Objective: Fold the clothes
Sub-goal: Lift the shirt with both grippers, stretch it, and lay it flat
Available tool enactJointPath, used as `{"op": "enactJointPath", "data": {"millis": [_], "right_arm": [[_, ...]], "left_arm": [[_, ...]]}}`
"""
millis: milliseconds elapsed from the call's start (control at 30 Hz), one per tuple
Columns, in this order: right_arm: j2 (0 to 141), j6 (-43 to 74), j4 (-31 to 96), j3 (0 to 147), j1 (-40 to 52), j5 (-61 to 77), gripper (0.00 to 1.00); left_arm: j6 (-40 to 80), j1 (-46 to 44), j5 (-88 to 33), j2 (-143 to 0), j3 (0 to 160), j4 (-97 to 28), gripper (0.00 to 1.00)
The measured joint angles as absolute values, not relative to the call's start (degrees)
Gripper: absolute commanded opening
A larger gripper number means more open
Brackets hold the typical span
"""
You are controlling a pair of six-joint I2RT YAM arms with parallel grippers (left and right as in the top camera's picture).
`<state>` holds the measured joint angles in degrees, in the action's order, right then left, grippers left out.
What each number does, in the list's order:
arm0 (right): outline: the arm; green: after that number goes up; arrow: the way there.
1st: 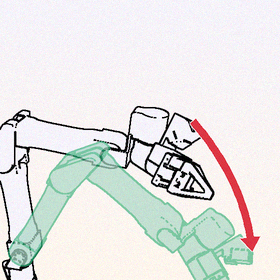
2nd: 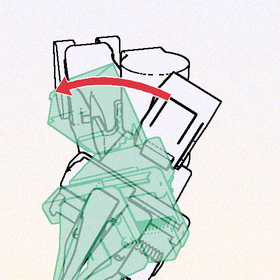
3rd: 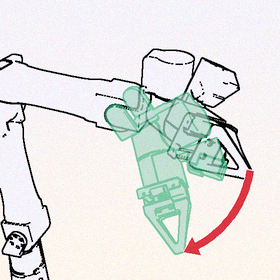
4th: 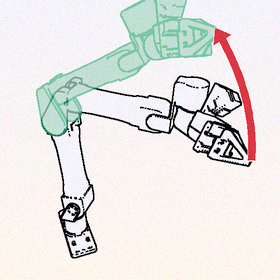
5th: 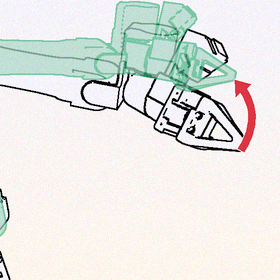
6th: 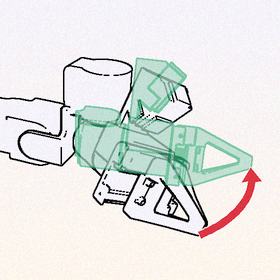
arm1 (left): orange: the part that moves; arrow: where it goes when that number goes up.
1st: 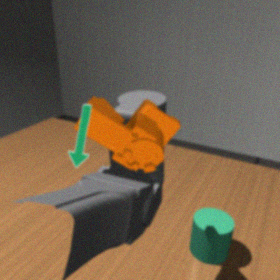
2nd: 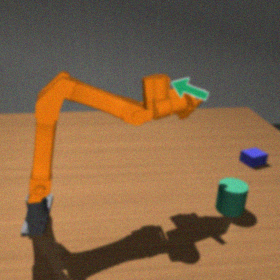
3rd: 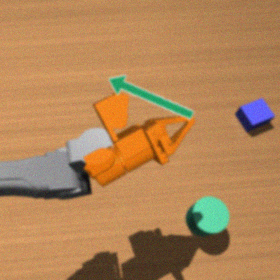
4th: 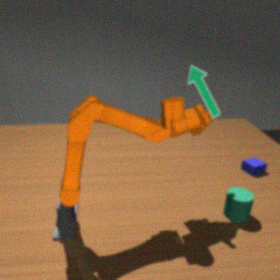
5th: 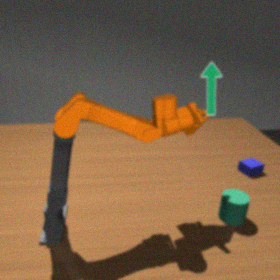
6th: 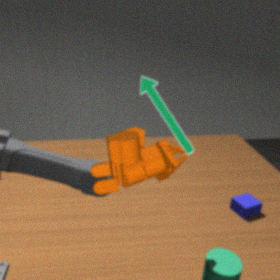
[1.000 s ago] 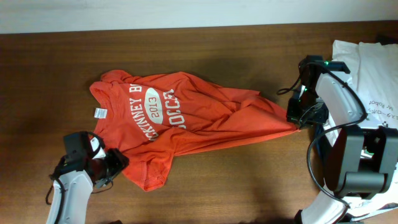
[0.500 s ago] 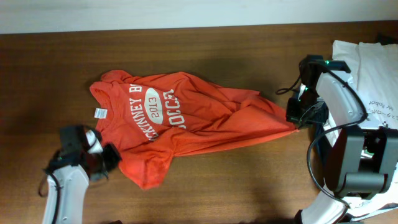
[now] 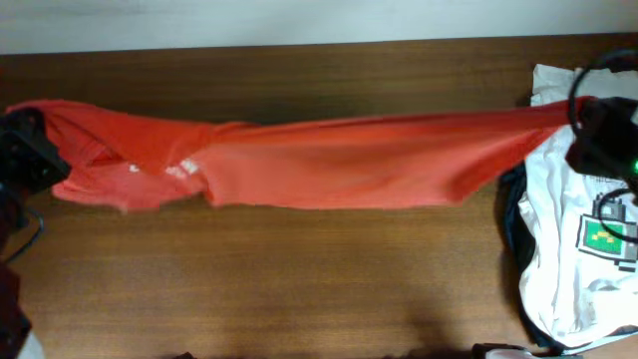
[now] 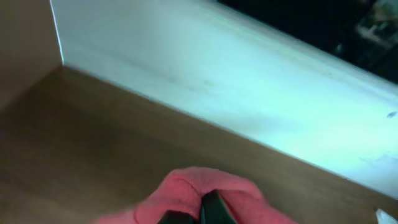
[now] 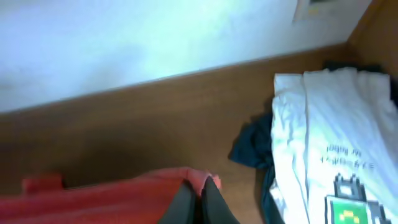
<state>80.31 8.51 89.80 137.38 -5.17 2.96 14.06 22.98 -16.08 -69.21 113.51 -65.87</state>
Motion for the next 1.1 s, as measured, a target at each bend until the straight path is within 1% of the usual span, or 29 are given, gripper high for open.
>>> {"op": "enactJointPath", "data": {"millis": [100,200,267,333,400,433,467,500,533,600,633,700,800,833,867,900,933,1000,1033,1100], "right_arm": [[79.8,8.3,88.6,145.4,-5.2,-0.6,0.04],[81.1,8.3,86.7,146.6,-5.2,-2.5,0.04],[87.5,8.4,87.0,146.8,-5.2,-1.8,0.04],[96.5,8.3,86.3,146.3,-5.2,0.5,0.04],[105.1,8.3,79.3,146.0,-5.2,2.5,0.04],[108.4,8.3,73.6,145.9,-5.2,2.9,0.04],[109.7,8.4,70.1,145.5,-5.1,3.2,0.04],[110.8,8.3,62.0,145.3,-5.1,4.6,0.04],[110.7,8.3,56.9,145.5,-5.2,5.7,0.04],[110.5,8.3,51.0,146.1,-5.2,6.4,0.04],[110.1,8.4,50.4,146.5,-5.7,6.4,0.04],[109.4,8.4,53.0,146.7,-6.9,6.3,0.04],[108.8,8.2,71.0,147.2,-9.6,4.8,0.04],[108.9,8.1,78.5,147.0,-9.9,3.0,0.04],[108.9,7.7,83.7,147.0,-9.9,2.5,0.04],[109.3,7.2,90.3,145.5,-10.0,1.7,0.04],[110.0,6.9,92.8,143.3,-10.1,1.3,0.04],[111.9,6.6,95.8,130.8,-10.1,1.1,0.04],[112.4,6.3,95.0,124.8,-10.1,1.0,0.04],[113.5,6.0,94.9,111.3,-10.1,0.9,0.04]], "left_arm": [[14.1,23.0,-16.1,-67.7,118.8,-62.5,0.01],[14.1,23.0,-16.9,-66.8,120.0,-60.8,0.01],[14.1,22.9,-21.3,-72.2,120.2,-60.5,0.01],[14.1,21.5,-23.2,-81.9,120.2,-58.8,0.01],[14.1,18.5,-23.9,-91.5,120.0,-50.7,0.01],[14.0,16.9,-24.1,-96.2,119.9,-44.0,0.01],[14.1,16.2,-24.0,-98.1,119.7,-41.6,0.01],[14.3,15.5,-24.2,-100.3,119.5,-34.1,0.01],[15.0,14.3,-23.7,-103.2,119.5,-28.6,0.01],[17.2,14.3,-23.6,-103.6,119.1,-15.5,0.01],[18.7,14.6,-23.6,-103.5,121.0,-12.6,0.01],[20.4,15.3,-23.8,-103.1,125.5,-16.5,0.01],[19.9,15.6,-28.5,-102.1,128.5,-41.5,0.01],[17.5,15.6,-29.6,-102.0,128.1,-57.6,0.01],[16.2,15.5,-29.7,-102.3,127.9,-61.8,0.01],[13.6,15.1,-28.5,-102.9,127.7,-74.0,0.0],[11.5,14.6,-26.5,-103.5,126.4,-80.7,0.0],[9.1,13.3,-22.2,-106.0,121.4,-86.2,0.01],[8.7,12.8,-21.4,-106.7,118.1,-86.3,0.01],[7.8,11.9,-19.8,-108.3,105.3,-87.2,0.0]]}}
